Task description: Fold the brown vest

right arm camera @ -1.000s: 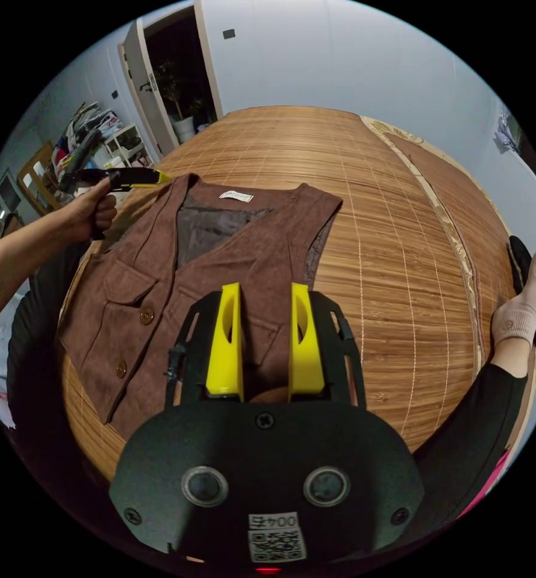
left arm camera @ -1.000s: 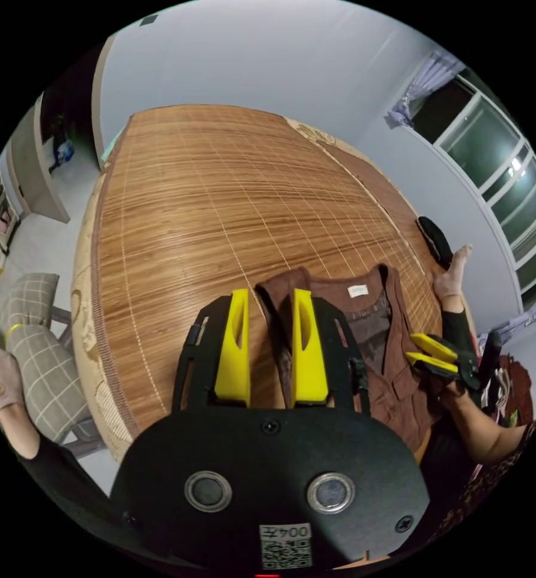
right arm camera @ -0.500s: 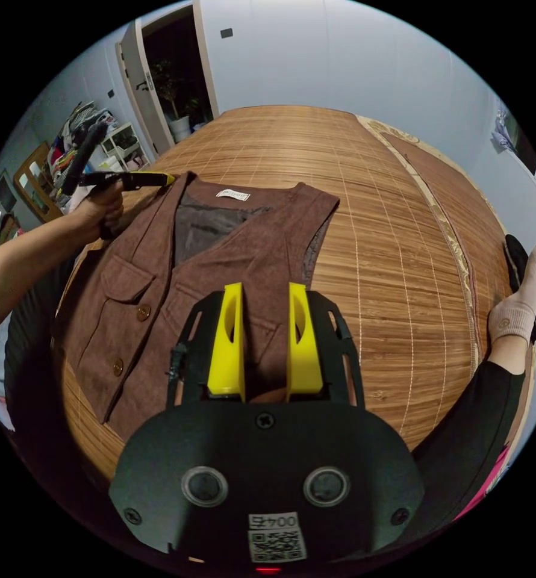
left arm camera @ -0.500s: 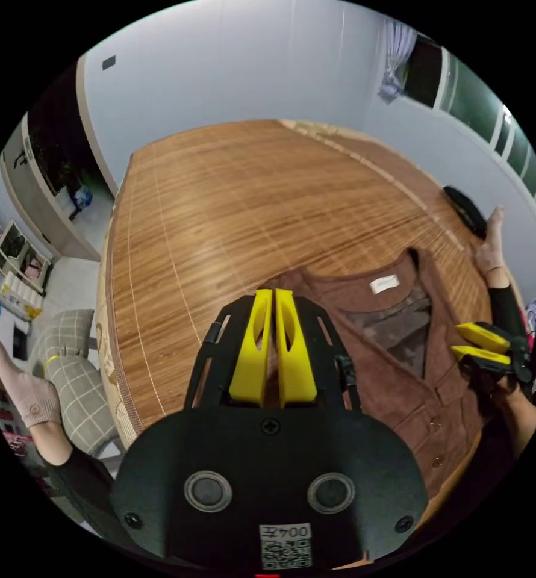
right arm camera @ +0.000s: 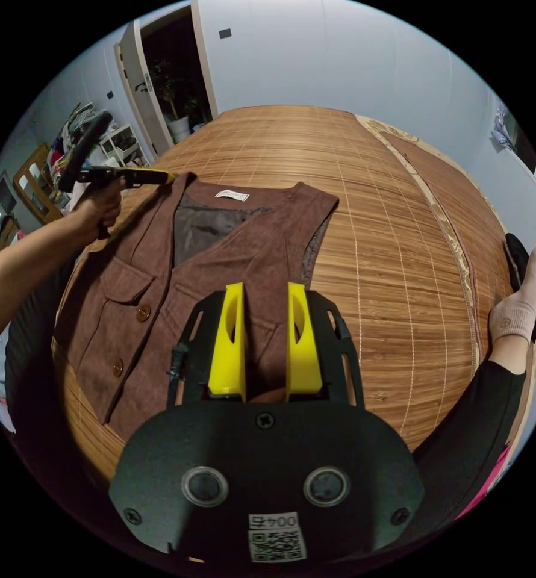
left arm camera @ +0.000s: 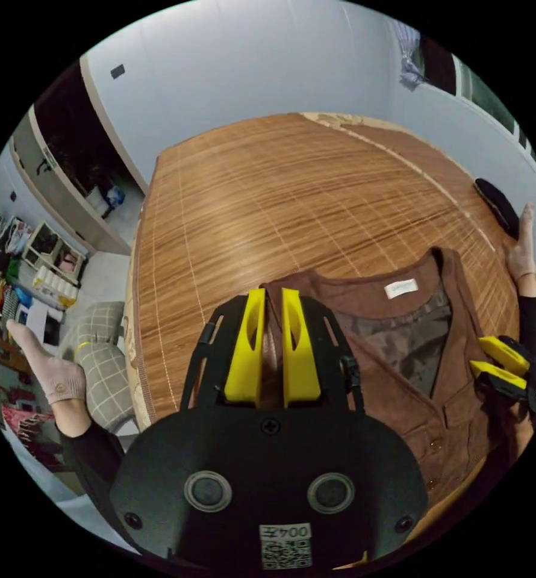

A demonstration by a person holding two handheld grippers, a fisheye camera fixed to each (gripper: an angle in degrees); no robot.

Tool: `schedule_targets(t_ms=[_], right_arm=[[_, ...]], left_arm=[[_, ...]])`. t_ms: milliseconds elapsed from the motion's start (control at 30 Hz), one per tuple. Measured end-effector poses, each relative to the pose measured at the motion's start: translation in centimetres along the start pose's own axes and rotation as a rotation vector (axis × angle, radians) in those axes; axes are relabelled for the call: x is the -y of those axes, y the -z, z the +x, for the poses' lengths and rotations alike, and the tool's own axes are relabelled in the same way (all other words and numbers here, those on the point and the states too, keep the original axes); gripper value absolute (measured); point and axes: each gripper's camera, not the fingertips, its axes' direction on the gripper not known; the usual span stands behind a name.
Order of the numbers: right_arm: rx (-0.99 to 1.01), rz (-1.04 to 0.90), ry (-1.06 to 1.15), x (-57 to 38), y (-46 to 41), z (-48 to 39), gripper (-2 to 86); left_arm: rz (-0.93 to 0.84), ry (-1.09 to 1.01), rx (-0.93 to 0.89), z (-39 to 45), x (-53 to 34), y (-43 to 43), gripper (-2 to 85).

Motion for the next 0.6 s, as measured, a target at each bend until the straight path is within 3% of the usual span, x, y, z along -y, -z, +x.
schedule_targets(t_ms=[133,267,333,467,600], right_arm=[[0.015,-0.001,-0.021,0.0,0.3,0.7,9.6],[0.015,0.000,-0.023,0.1,0.5,1.0,9.6],[0.004,-0.001,-0.019,0.0,0.7,1.0,9.6],[-0.012,-0.003,-0.011,0.0,1.0,1.1,9.6],[-0.007,-0.002,-0.014,-0.1,1.5,1.6,9.6]], left_arm=[[0.031,0.079,-0.174,-2.1,-0.5,-0.5,4.1],[0.021,0.186,-0.146,-3.1,-0.6,0.3,5.2],[0.097,0.233,-0.122,-2.8,-1.1,1.5,3.5],[0.186,0.126,-0.134,0.4,-1.1,2.0,1.6],[0.031,-0.022,-0.050,4.0,-0.6,-1.8,1.1]])
